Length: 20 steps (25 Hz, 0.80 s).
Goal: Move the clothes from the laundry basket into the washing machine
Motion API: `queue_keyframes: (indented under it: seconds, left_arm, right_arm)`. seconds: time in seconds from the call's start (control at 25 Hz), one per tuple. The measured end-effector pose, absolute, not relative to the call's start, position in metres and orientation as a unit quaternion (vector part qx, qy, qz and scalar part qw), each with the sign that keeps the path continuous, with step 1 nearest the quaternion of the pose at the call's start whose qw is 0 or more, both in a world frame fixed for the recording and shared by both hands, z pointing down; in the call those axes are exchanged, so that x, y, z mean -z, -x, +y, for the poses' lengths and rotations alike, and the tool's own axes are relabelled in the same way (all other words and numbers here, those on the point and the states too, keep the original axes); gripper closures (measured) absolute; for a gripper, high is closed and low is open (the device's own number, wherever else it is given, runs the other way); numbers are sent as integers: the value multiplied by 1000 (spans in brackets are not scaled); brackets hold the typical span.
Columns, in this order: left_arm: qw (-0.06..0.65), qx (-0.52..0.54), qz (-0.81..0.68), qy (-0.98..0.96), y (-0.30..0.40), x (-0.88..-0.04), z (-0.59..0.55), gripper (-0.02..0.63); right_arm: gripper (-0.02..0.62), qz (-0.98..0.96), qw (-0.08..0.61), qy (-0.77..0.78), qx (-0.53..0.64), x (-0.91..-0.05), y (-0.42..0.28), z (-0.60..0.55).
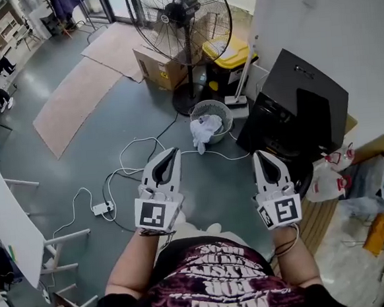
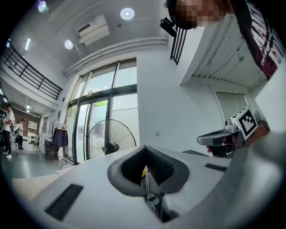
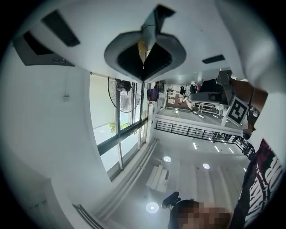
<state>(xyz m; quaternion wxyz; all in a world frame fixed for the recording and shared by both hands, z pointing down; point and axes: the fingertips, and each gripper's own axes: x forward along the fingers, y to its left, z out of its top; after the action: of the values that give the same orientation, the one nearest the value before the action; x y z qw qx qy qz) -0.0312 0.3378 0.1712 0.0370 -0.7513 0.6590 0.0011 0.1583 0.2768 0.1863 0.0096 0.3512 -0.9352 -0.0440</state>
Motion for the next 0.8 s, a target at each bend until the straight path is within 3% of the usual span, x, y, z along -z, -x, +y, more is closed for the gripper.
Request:
queue_keyframes:
  seconds: [0.48,0.8]
  left_arm:
    - [121,71,683,717,22,-189,330,603]
    - [80,38,694,715,49,-204,301,601]
  right_arm:
    - [597,-938,33,-338,71,-220,-150,259]
    - [589,-944,24,-328,7,-235,-135,246]
